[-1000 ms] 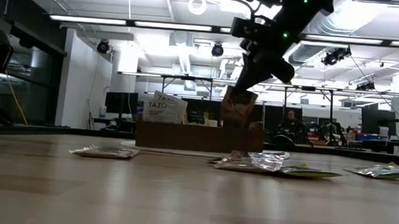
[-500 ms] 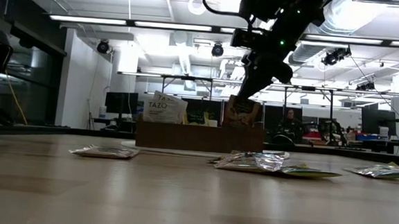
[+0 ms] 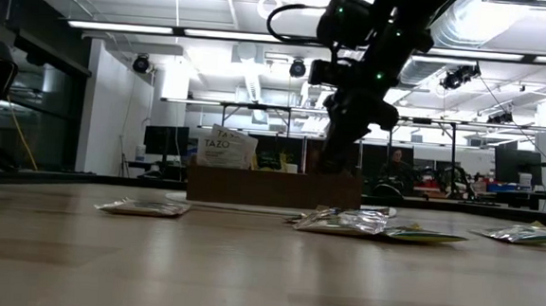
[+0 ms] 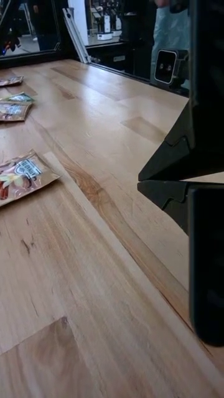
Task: Pick & Place Tea
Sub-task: Put the brown tea bag into the right section of the wooden organizer
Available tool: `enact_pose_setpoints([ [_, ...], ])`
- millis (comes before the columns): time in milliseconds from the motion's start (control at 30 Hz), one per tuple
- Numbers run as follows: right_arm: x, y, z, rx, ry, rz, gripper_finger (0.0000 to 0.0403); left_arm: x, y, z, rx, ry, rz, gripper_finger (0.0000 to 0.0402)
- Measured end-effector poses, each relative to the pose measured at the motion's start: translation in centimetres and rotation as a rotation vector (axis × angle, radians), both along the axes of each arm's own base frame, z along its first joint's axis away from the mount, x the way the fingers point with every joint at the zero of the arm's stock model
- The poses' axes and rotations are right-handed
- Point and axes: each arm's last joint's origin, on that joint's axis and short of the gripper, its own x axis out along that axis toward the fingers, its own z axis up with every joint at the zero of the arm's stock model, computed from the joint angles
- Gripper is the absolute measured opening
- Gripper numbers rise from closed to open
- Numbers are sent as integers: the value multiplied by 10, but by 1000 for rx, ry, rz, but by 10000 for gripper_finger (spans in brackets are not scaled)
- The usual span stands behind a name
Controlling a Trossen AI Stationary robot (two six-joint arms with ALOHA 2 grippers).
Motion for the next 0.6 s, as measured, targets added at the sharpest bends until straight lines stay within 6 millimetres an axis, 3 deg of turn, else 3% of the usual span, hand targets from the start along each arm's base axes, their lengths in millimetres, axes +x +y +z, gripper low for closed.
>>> enact_pose_setpoints([
  [333, 2, -1, 1, -17, -24, -31, 2, 0, 0, 0, -4, -2, -1, 1],
  [600, 2, -1, 2, 8, -37, -52, 50, 0, 0, 0, -5, -2, -1, 1],
])
